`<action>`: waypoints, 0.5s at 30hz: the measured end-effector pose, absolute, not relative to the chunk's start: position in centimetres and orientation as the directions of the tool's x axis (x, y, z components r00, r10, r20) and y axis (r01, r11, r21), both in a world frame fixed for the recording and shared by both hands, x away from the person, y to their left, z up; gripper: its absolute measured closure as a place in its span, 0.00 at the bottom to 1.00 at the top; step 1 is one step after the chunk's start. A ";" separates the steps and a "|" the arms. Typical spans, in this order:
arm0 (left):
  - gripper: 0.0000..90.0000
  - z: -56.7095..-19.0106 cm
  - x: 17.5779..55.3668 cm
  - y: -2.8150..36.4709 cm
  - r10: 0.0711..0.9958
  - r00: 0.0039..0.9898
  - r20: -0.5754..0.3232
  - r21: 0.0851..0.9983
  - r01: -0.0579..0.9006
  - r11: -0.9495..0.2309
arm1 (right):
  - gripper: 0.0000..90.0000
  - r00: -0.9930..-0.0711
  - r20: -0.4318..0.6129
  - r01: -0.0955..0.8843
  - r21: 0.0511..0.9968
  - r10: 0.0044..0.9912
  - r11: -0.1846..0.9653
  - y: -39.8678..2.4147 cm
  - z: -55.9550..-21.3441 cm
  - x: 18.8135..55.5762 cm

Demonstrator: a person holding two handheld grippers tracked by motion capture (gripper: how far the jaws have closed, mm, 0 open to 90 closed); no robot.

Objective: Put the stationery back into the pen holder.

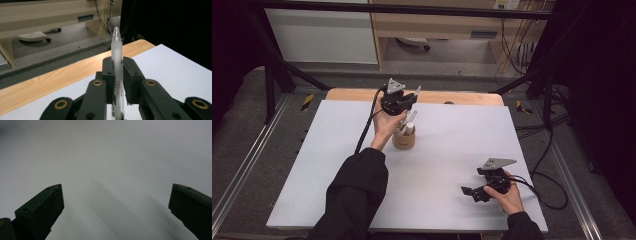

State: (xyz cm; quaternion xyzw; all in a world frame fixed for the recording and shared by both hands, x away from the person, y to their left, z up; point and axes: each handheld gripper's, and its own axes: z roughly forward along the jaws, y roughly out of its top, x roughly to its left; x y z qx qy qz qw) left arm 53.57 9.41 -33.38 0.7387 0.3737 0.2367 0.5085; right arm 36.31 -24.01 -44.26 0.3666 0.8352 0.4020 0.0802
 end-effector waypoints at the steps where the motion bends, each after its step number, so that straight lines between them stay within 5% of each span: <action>1: 0.89 -33.5 53.7 9.5 0.791 0.611 -0.032 0.927 0.314 -0.206 | 0.01 -0.721 0.158 0.544 0.732 0.674 0.411 -24.0 -44.3 36.3; 15: 0.89 -35.3 54.1 10.0 0.782 0.622 -0.039 0.923 0.323 -0.211 | 0.01 -0.721 0.156 0.545 0.729 0.675 0.414 -24.0 -44.4 36.3</action>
